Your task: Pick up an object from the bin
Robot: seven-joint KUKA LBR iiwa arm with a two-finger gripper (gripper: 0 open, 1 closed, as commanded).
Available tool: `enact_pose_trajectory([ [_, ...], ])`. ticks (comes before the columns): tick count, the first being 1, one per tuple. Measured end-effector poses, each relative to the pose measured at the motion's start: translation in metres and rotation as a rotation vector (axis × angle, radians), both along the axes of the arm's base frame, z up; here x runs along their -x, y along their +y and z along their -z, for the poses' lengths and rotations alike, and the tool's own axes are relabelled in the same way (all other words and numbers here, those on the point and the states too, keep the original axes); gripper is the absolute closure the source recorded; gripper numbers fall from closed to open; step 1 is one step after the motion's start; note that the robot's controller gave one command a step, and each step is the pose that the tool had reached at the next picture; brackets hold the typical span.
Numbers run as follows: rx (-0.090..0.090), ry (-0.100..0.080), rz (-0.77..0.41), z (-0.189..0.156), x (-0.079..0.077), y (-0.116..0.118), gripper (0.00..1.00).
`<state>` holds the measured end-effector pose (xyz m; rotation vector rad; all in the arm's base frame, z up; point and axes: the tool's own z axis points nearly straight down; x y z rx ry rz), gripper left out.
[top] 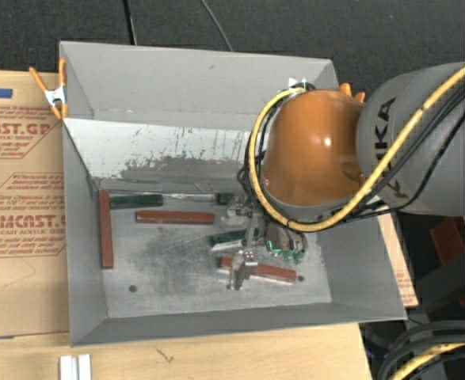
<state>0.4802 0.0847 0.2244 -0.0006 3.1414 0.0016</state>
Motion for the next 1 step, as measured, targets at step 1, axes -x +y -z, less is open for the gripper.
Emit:
enact_pose_trajectory([
  [1, -0.001, -0.007, 0.052, 0.046, -0.0062, -0.0191, 0.0],
])
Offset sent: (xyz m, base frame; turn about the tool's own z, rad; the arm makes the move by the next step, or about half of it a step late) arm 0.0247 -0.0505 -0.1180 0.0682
